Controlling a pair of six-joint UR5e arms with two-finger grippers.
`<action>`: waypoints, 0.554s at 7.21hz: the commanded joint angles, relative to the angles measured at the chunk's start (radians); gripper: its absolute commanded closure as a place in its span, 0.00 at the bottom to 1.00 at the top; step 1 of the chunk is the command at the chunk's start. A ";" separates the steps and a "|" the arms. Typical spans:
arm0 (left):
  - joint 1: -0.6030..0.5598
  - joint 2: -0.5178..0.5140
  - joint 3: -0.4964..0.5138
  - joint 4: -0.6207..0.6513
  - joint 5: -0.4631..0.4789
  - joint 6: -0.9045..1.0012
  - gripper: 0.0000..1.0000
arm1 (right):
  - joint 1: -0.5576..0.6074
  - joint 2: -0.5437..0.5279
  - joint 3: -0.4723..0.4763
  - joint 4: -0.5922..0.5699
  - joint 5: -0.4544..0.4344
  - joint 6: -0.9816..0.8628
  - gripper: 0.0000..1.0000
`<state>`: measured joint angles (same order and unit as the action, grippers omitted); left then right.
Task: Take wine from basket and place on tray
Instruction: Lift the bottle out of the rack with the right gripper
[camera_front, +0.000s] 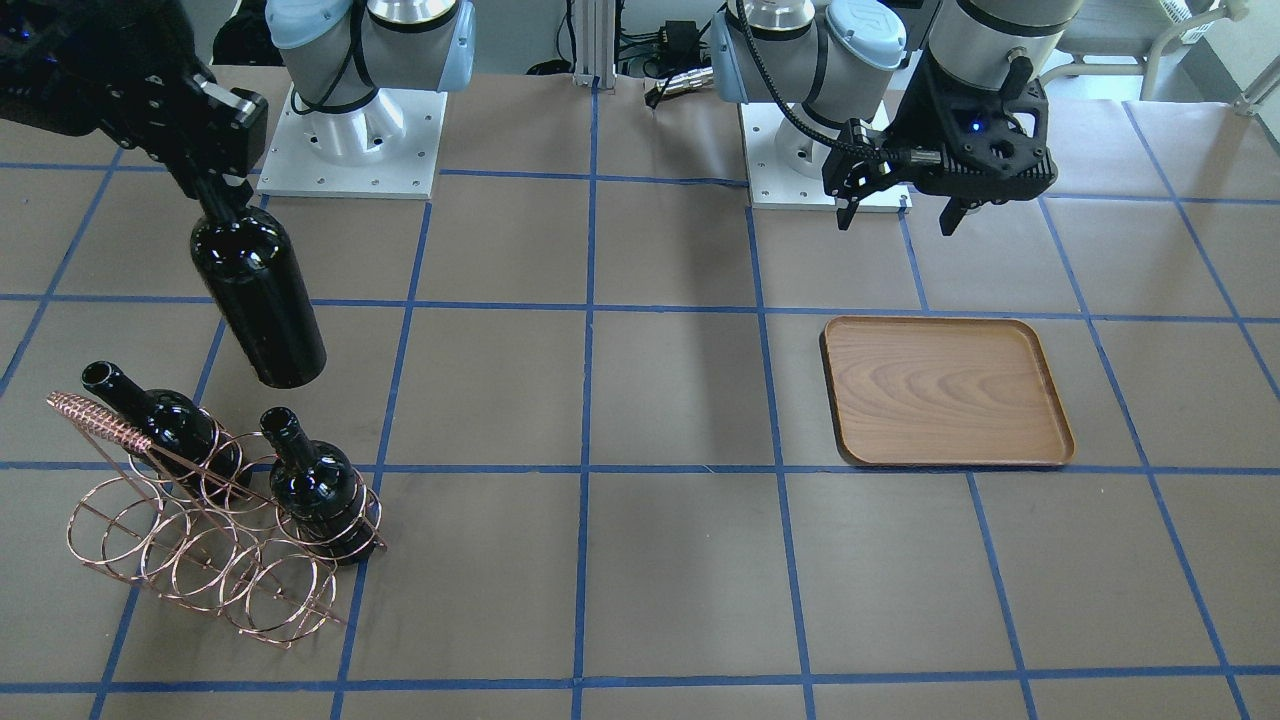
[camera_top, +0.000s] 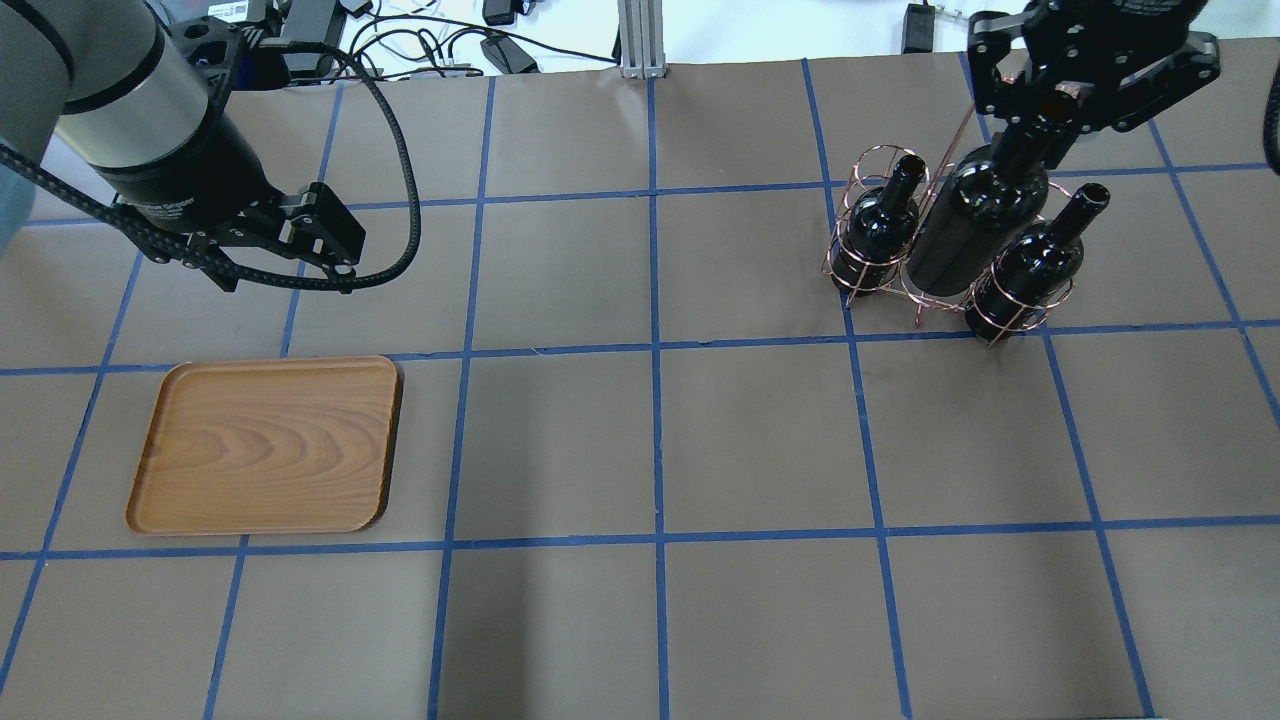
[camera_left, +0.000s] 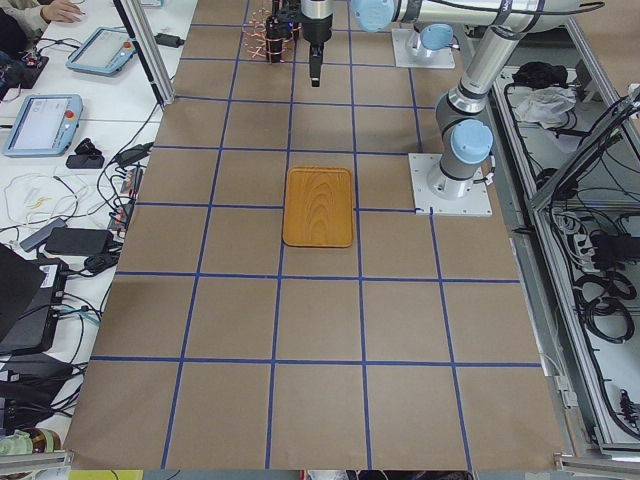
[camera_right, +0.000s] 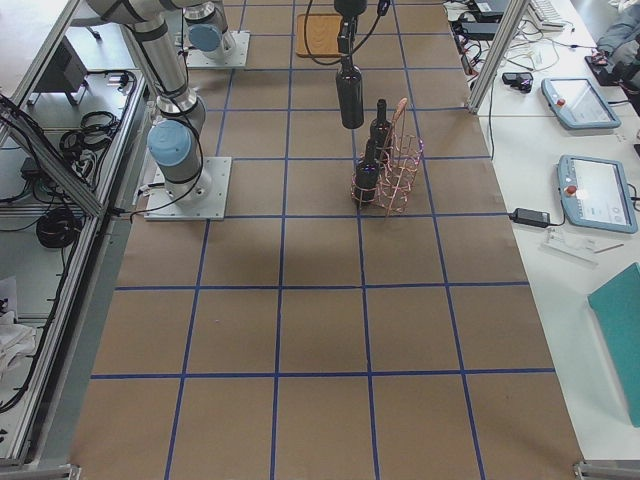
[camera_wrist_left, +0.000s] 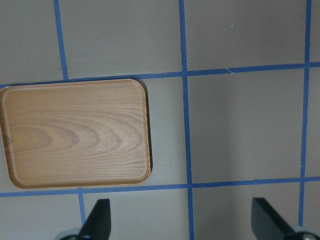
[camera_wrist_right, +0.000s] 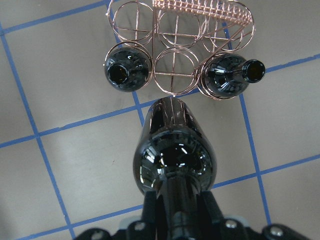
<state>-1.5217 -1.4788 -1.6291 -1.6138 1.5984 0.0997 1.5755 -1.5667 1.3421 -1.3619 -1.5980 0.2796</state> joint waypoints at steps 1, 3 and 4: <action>0.000 0.000 0.001 0.002 0.000 0.000 0.00 | 0.160 0.014 0.006 -0.008 0.003 0.178 1.00; 0.030 0.002 0.014 0.011 -0.002 0.005 0.00 | 0.257 0.080 0.006 -0.078 0.004 0.309 1.00; 0.046 0.003 0.017 0.011 0.003 0.006 0.00 | 0.300 0.123 0.006 -0.136 0.004 0.363 1.00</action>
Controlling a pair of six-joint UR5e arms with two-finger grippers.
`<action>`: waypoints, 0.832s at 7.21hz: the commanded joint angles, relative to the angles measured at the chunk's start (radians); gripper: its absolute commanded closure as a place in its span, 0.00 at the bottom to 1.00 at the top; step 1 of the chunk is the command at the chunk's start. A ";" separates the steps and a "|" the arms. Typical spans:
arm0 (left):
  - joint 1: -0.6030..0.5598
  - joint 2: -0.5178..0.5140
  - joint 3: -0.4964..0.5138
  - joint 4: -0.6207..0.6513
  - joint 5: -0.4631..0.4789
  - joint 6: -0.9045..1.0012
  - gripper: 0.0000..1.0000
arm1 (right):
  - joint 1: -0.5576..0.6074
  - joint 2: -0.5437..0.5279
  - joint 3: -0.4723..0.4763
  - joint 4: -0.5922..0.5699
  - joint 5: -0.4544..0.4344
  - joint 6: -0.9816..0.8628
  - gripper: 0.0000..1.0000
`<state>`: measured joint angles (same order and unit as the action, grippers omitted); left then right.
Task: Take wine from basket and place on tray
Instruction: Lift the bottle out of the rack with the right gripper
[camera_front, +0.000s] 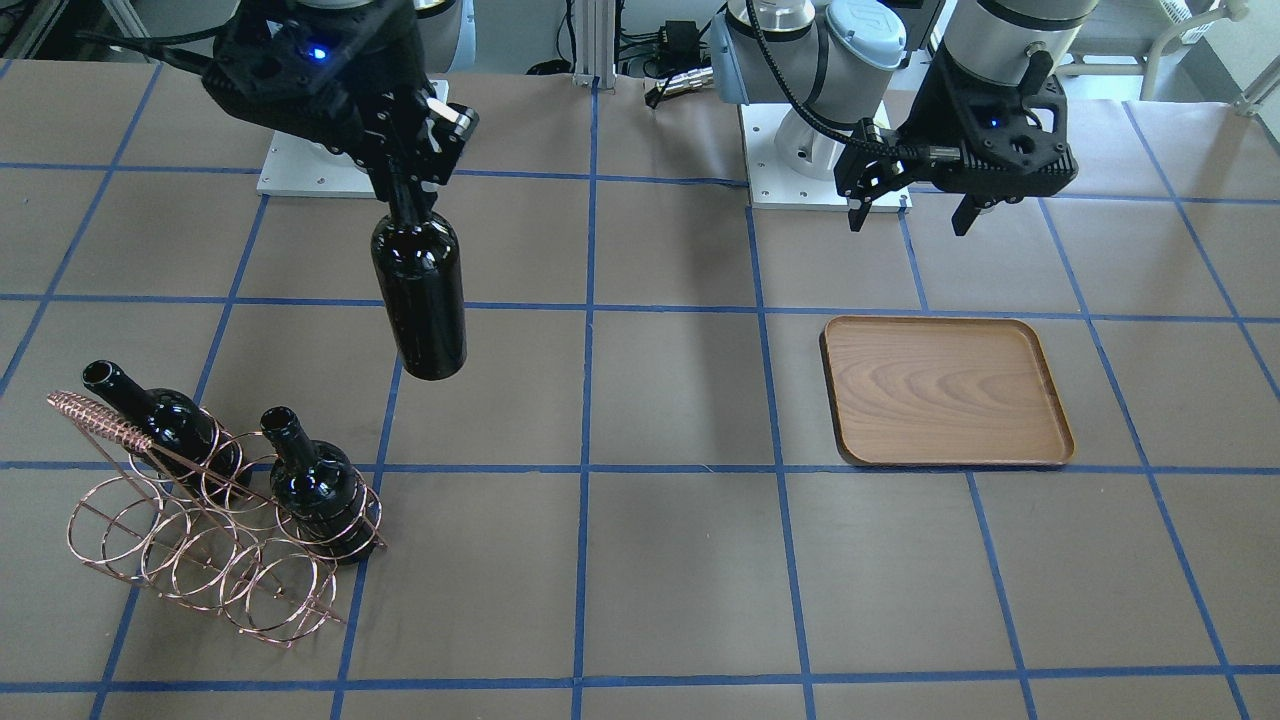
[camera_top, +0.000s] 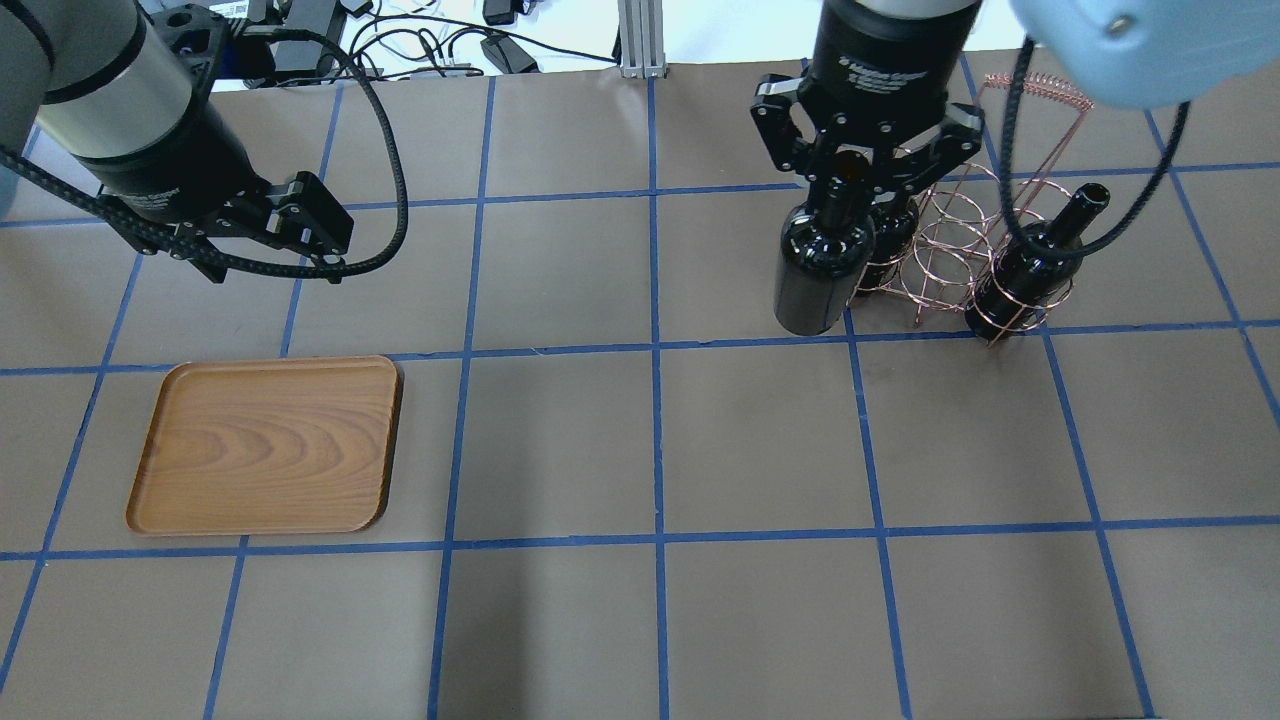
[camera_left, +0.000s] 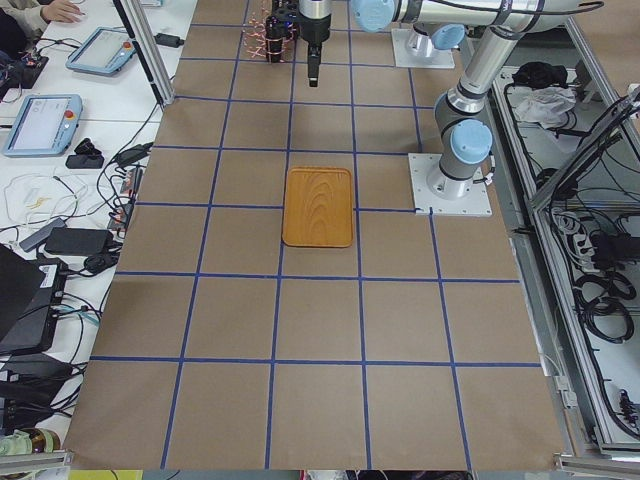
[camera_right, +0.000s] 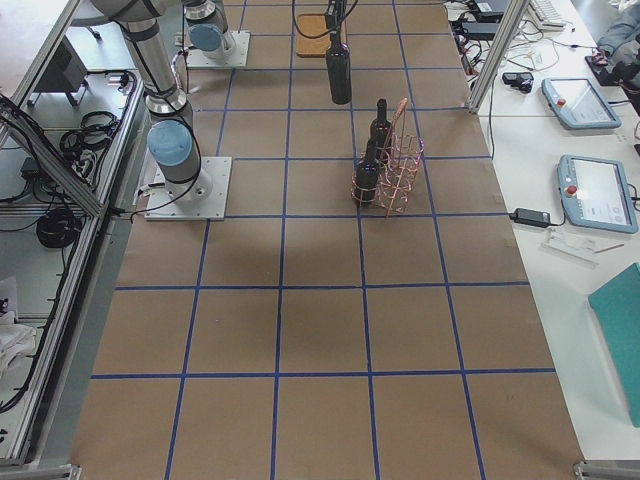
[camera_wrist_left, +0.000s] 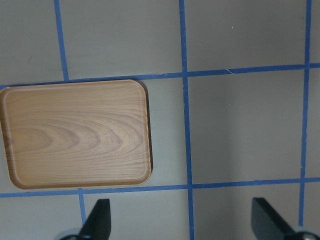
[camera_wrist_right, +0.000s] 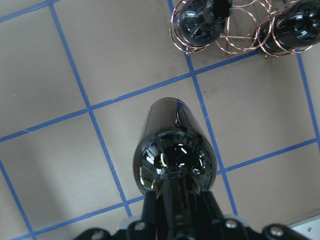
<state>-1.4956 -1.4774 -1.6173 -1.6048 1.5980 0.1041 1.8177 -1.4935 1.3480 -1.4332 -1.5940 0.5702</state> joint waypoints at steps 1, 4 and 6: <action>0.029 0.002 0.007 0.002 0.000 0.002 0.00 | 0.093 0.086 0.000 -0.114 0.000 0.104 1.00; 0.035 0.002 0.007 0.002 0.002 0.002 0.00 | 0.170 0.159 0.003 -0.216 0.000 0.155 1.00; 0.035 0.002 0.007 0.002 0.002 0.002 0.00 | 0.192 0.197 0.005 -0.246 -0.001 0.166 1.00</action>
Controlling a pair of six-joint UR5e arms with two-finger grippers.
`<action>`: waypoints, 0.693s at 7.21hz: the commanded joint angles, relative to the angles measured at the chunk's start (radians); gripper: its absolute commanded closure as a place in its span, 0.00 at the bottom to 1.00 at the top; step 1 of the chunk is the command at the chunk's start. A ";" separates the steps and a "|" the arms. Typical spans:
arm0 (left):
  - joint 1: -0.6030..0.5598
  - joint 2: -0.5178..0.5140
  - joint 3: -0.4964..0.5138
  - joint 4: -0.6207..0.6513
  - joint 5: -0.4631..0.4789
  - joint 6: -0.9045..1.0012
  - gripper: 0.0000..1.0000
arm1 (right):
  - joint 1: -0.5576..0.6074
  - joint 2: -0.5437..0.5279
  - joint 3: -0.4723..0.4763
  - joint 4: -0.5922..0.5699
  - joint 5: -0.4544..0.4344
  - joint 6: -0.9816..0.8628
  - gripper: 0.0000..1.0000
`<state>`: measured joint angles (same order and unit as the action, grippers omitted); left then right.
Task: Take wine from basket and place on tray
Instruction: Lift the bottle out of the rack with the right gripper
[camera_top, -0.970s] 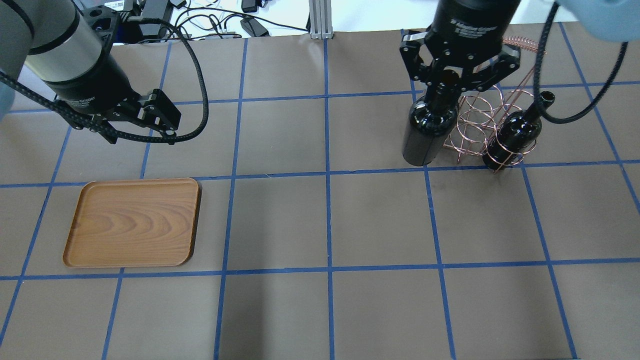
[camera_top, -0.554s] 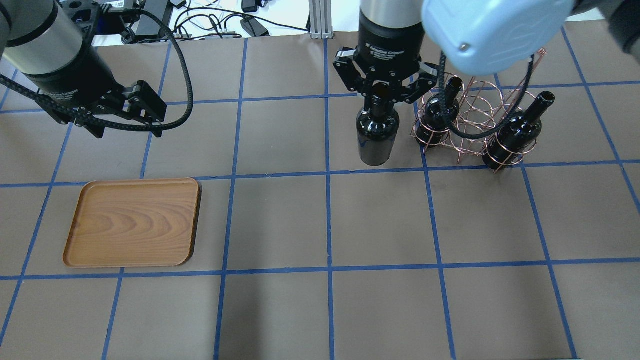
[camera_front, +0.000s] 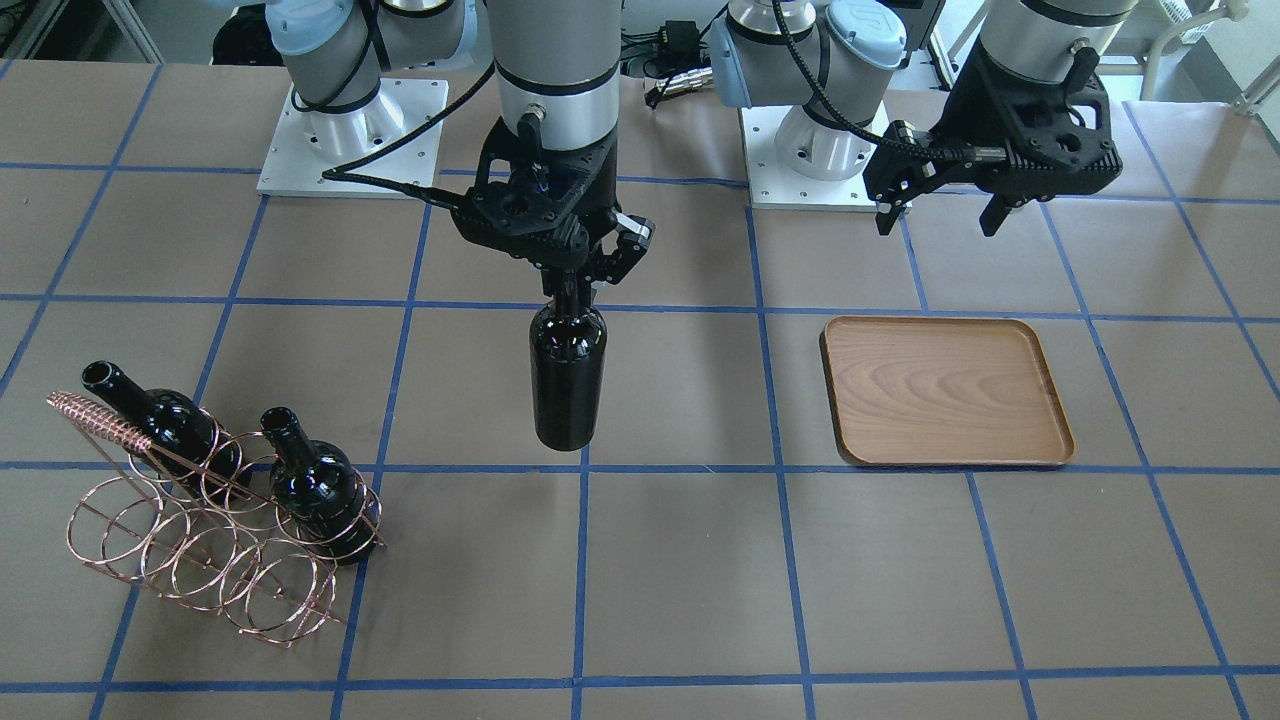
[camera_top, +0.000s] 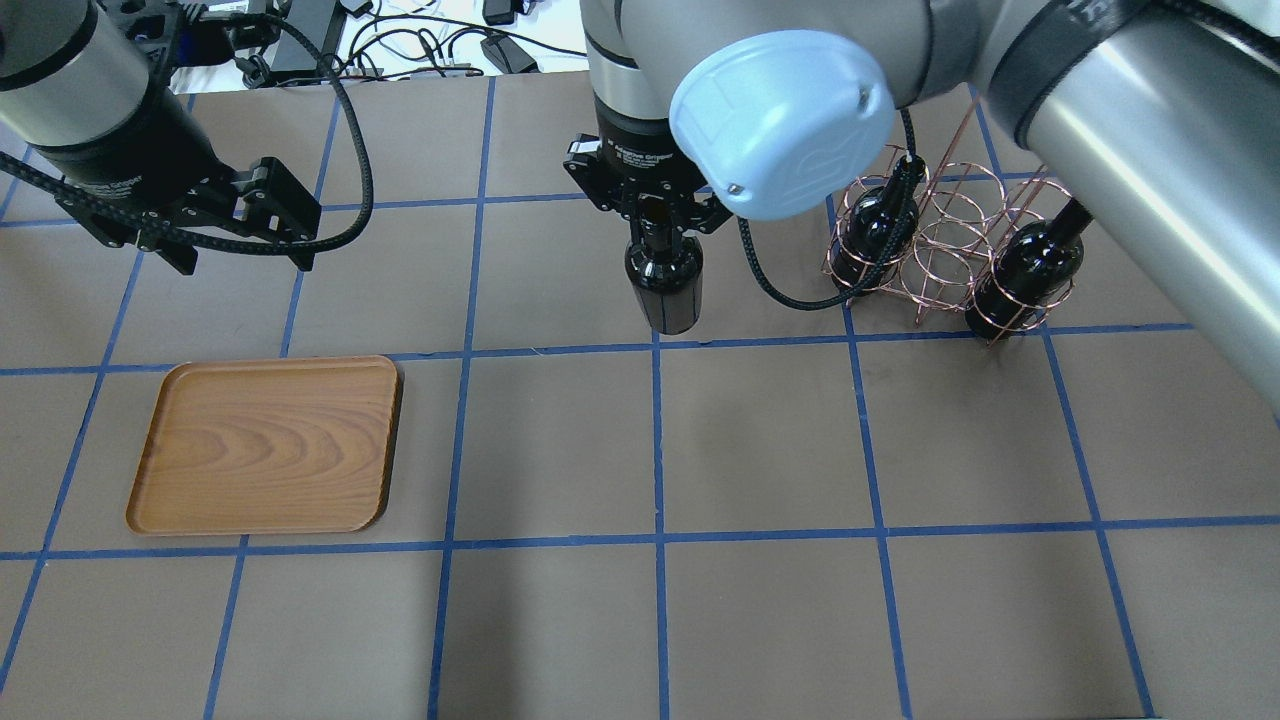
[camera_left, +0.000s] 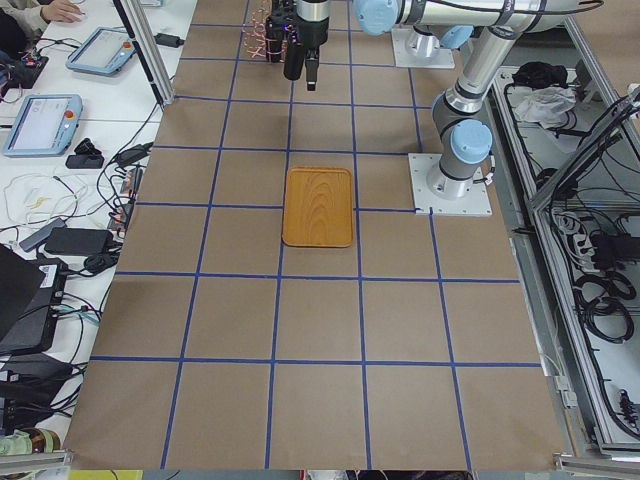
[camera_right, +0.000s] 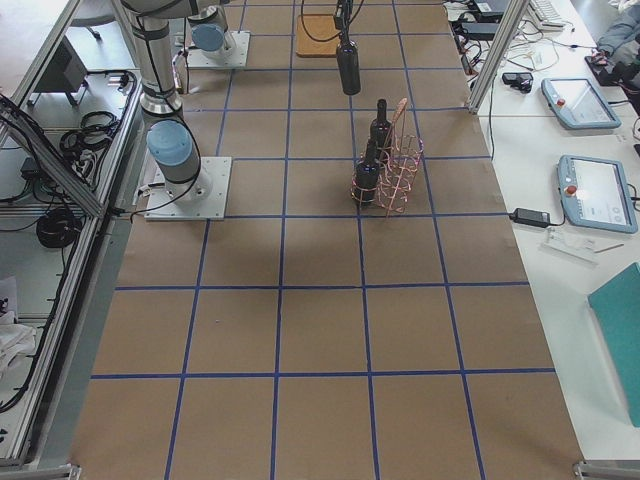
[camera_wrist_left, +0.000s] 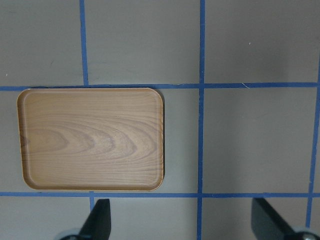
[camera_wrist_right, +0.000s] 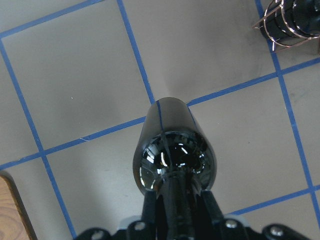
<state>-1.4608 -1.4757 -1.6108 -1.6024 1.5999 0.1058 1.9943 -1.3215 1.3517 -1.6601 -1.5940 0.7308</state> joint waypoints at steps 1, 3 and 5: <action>0.000 0.000 0.000 0.001 0.000 -0.002 0.00 | 0.020 0.040 0.010 -0.044 -0.001 0.005 1.00; 0.000 0.000 -0.001 0.001 -0.001 -0.002 0.00 | 0.020 0.042 0.072 -0.136 -0.004 0.005 1.00; -0.001 0.000 -0.001 0.002 -0.001 -0.002 0.00 | 0.020 0.045 0.073 -0.142 -0.006 -0.005 1.00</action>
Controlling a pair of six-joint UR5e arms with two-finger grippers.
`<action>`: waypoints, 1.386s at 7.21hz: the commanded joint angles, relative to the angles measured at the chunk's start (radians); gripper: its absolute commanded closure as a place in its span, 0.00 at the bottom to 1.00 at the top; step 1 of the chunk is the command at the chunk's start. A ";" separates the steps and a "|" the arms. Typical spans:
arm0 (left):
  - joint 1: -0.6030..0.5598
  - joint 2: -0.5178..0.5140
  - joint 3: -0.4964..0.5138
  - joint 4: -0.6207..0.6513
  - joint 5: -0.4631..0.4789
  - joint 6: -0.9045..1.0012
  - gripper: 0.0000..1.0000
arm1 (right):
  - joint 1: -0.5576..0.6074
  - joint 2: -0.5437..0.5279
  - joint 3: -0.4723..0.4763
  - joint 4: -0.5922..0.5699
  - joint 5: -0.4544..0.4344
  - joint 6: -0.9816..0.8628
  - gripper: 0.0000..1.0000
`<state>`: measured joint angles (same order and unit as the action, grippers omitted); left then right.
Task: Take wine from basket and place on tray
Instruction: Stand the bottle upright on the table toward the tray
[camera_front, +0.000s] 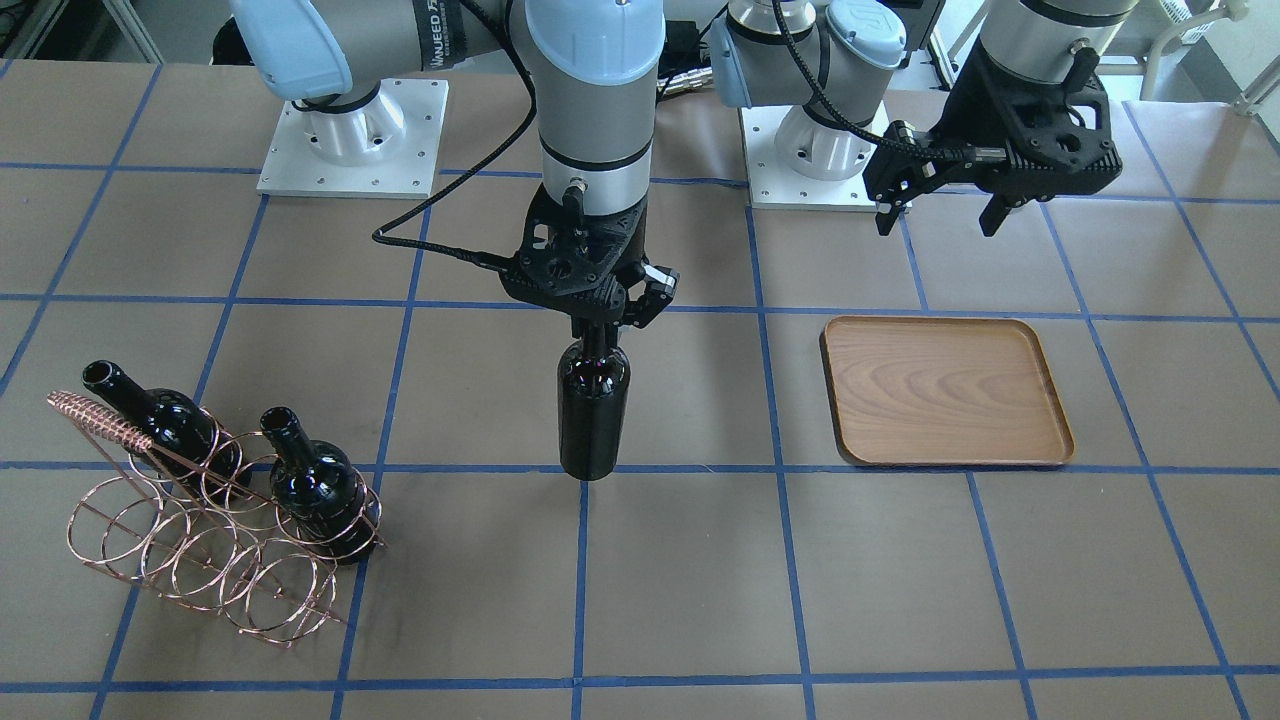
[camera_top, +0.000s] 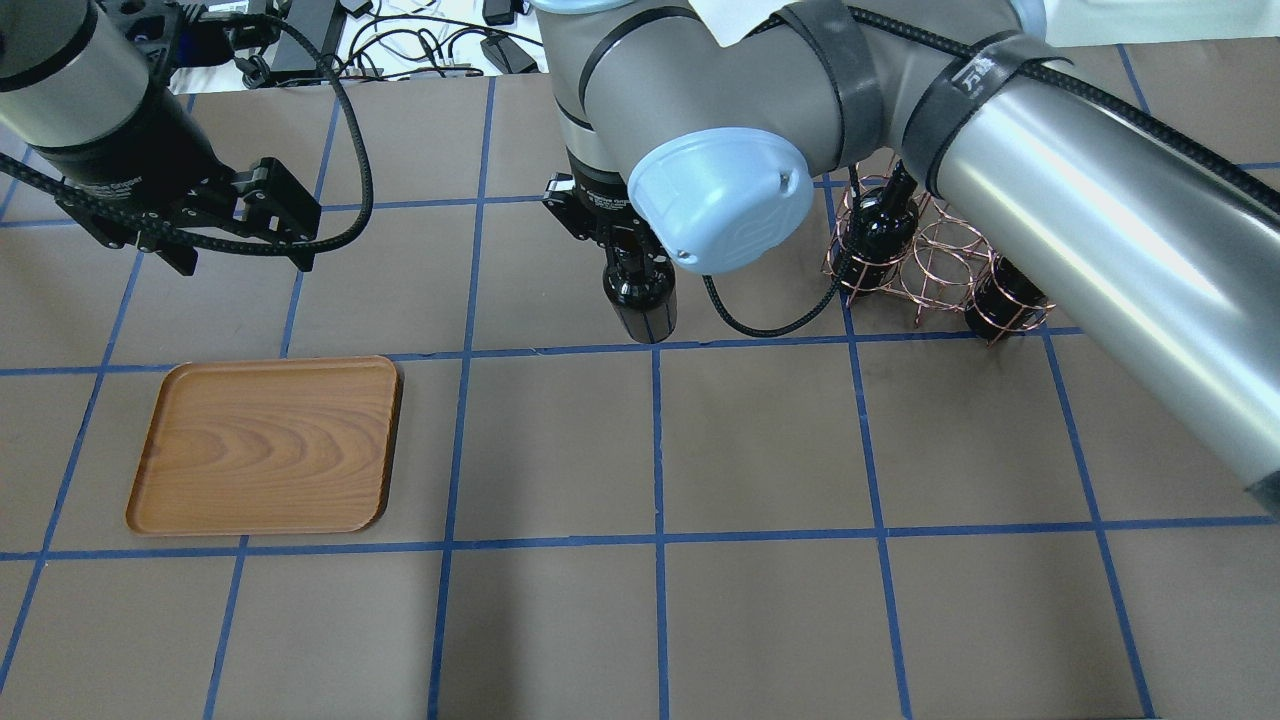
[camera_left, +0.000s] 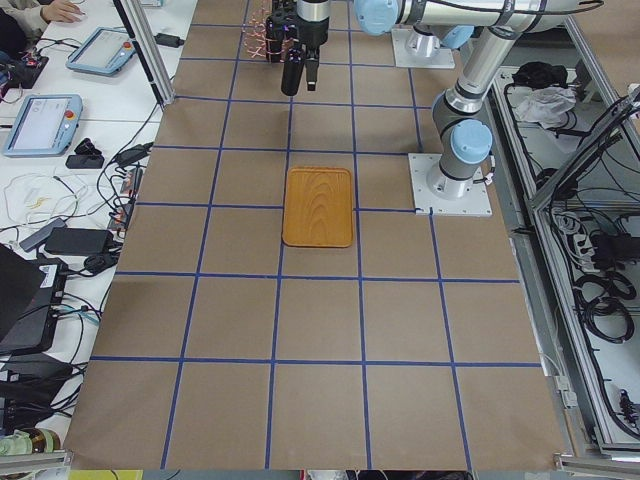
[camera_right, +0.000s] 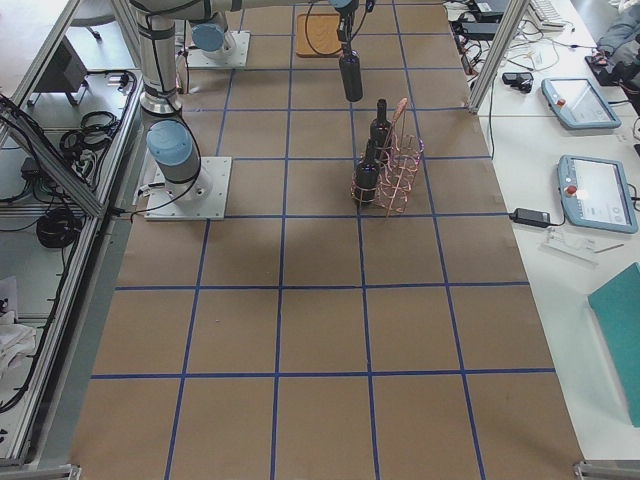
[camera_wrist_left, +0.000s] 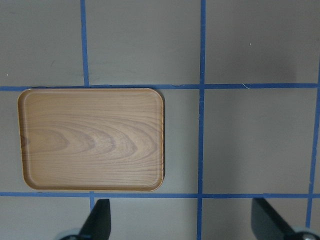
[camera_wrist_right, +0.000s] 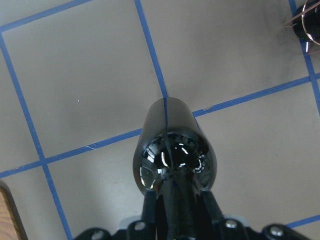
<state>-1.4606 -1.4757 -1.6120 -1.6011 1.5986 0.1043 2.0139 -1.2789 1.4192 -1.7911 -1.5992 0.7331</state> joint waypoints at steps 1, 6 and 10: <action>-0.001 0.000 0.000 0.000 0.000 0.000 0.00 | 0.000 0.010 0.007 -0.013 -0.001 -0.014 1.00; -0.001 0.000 -0.002 0.000 0.000 0.000 0.00 | 0.032 0.030 0.010 -0.045 0.002 -0.006 1.00; -0.001 0.000 -0.003 0.000 0.000 0.000 0.00 | 0.036 0.035 0.010 -0.060 0.002 0.002 0.98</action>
<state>-1.4623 -1.4757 -1.6152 -1.6015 1.5984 0.1043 2.0477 -1.2472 1.4297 -1.8494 -1.5977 0.7290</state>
